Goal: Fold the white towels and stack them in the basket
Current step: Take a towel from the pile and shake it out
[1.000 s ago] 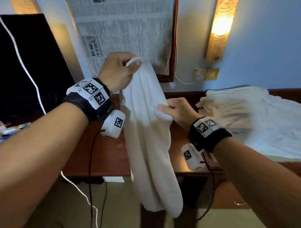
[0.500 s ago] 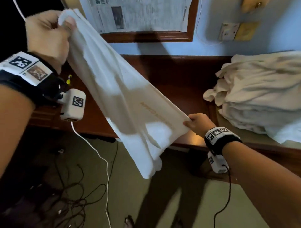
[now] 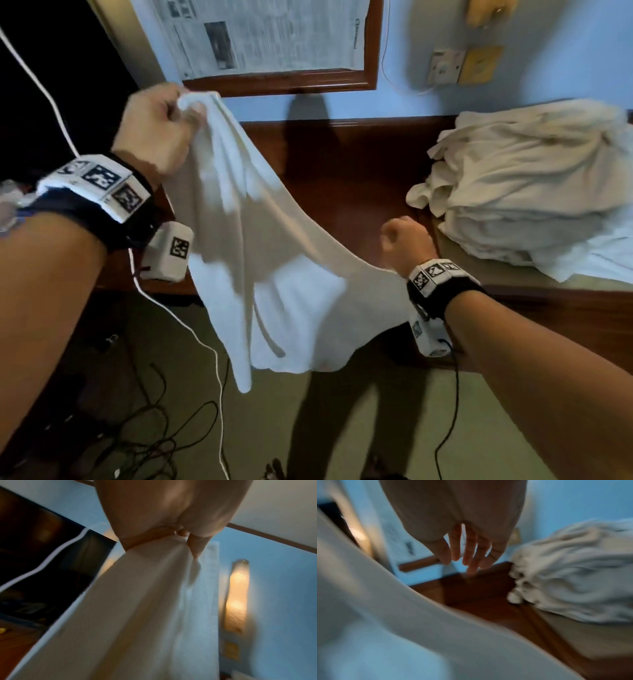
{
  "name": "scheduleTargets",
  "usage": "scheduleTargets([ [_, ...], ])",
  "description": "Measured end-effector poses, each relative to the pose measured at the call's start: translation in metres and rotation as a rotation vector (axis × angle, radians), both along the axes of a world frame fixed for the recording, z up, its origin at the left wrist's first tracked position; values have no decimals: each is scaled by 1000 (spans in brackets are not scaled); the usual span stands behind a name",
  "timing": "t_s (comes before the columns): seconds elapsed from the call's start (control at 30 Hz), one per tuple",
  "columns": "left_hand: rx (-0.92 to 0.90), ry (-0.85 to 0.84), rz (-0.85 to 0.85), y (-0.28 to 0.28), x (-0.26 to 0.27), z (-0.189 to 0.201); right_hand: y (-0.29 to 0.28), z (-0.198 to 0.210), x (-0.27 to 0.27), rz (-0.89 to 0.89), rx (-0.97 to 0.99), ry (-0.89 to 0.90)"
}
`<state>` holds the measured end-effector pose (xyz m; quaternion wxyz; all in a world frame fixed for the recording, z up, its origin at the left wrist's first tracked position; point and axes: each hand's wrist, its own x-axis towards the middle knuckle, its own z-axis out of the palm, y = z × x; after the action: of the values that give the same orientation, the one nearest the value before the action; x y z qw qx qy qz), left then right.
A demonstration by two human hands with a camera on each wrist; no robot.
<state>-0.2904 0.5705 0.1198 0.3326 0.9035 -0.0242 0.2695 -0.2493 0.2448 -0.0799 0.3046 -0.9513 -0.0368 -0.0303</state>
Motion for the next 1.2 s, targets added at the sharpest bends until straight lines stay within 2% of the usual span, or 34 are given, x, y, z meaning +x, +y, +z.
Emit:
scheduleTargets([
  [0.03,36,40,-114,-10,2,-6,25,17,-5,84,160,-112],
  [0.07,62,66,-143,-16,6,-9,50,37,-13,176,311,-177],
  [0.13,96,123,-209,-27,15,-18,89,74,-22,313,512,-174],
  [0.2,131,181,-294,-37,14,-17,113,102,-24,353,592,-150],
  [0.3,135,142,-357,-30,18,-14,129,124,-21,298,669,-206],
  [0.4,101,133,-371,-11,21,-7,145,134,-22,291,811,-190],
  [0.47,74,111,-355,6,24,-4,159,122,-24,333,849,-122],
  [0.53,65,80,-336,25,25,1,169,90,-30,383,801,46],
  [0.63,61,39,-334,57,30,4,162,30,-43,371,482,245],
  [0.73,48,35,-322,88,32,3,133,-21,-61,199,168,332],
  [0.87,-11,31,-265,125,37,-1,78,-70,-79,-87,8,452],
  [1.07,-180,85,-269,144,43,-5,25,-89,-104,-468,-106,533],
  [1.13,-236,89,-287,135,42,-8,34,-82,-101,-485,-151,529],
  [1.2,-221,94,-332,120,39,-11,57,-66,-90,-423,-149,419],
])
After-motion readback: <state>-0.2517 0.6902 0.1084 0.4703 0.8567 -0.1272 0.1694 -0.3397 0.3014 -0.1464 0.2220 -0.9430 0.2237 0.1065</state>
